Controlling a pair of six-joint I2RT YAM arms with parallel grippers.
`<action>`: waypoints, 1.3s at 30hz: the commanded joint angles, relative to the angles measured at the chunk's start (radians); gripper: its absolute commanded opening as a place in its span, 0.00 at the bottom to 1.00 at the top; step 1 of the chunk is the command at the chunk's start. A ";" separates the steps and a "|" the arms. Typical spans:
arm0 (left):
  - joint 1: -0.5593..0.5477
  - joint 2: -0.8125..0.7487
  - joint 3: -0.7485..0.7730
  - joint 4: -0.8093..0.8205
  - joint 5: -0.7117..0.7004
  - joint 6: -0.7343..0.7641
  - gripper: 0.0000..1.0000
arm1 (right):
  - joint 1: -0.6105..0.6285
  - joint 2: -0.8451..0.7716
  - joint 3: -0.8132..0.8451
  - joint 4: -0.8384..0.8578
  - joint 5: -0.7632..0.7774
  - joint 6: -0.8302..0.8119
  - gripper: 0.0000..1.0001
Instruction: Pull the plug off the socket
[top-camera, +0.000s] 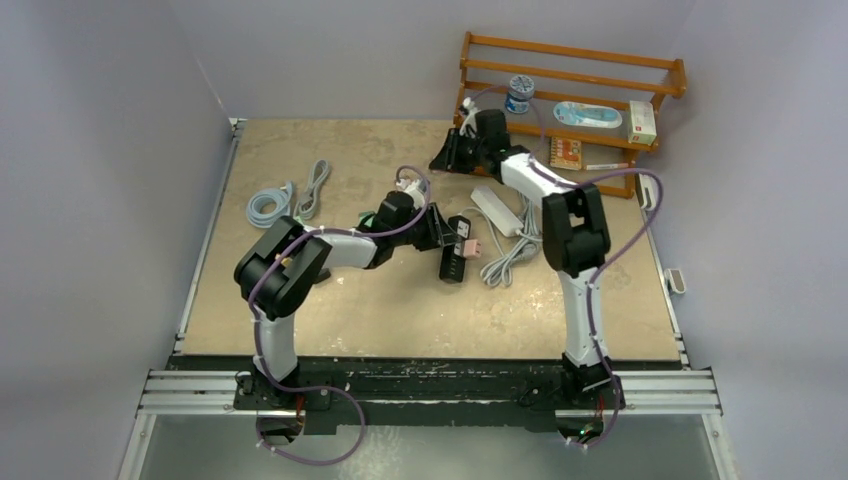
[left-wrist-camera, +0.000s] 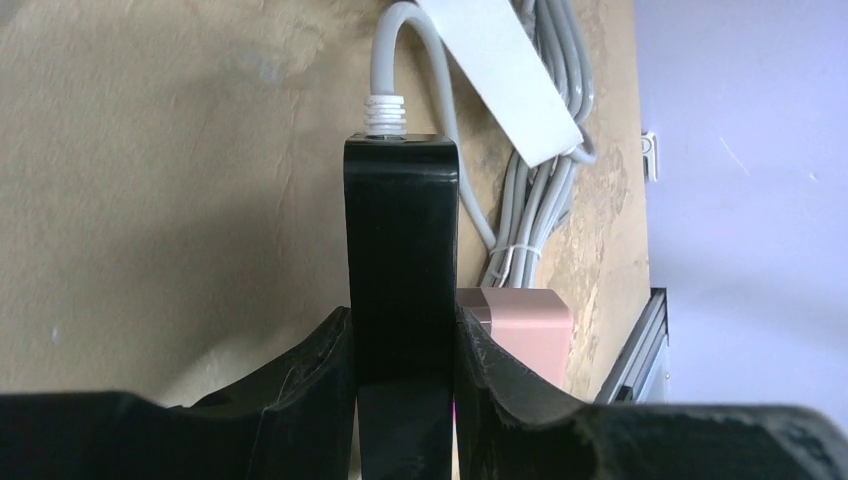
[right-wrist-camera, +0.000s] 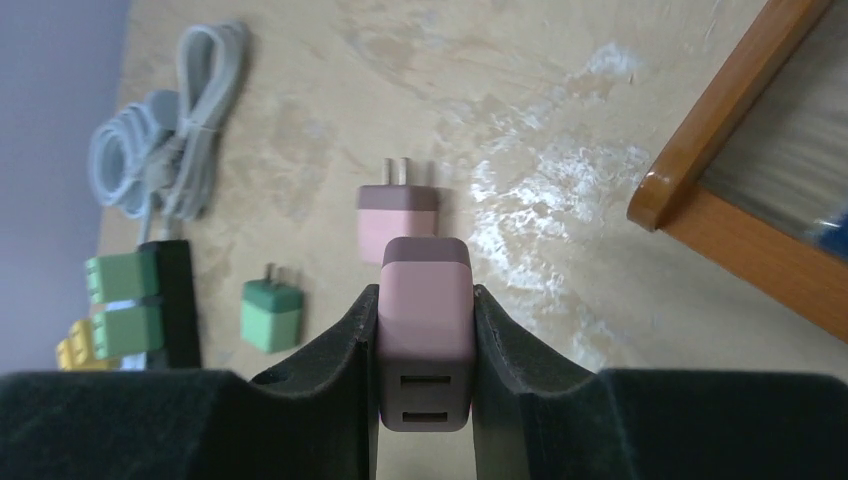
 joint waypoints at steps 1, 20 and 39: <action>-0.010 -0.099 -0.067 0.101 0.026 -0.012 0.00 | 0.040 0.064 0.151 0.058 0.031 0.062 0.00; -0.010 -0.154 -0.183 0.137 0.050 0.001 0.00 | 0.110 0.259 0.286 -0.050 0.202 0.091 0.17; -0.009 -0.144 -0.210 0.209 0.022 -0.049 0.00 | 0.090 -0.048 0.220 -0.083 0.219 -0.032 0.72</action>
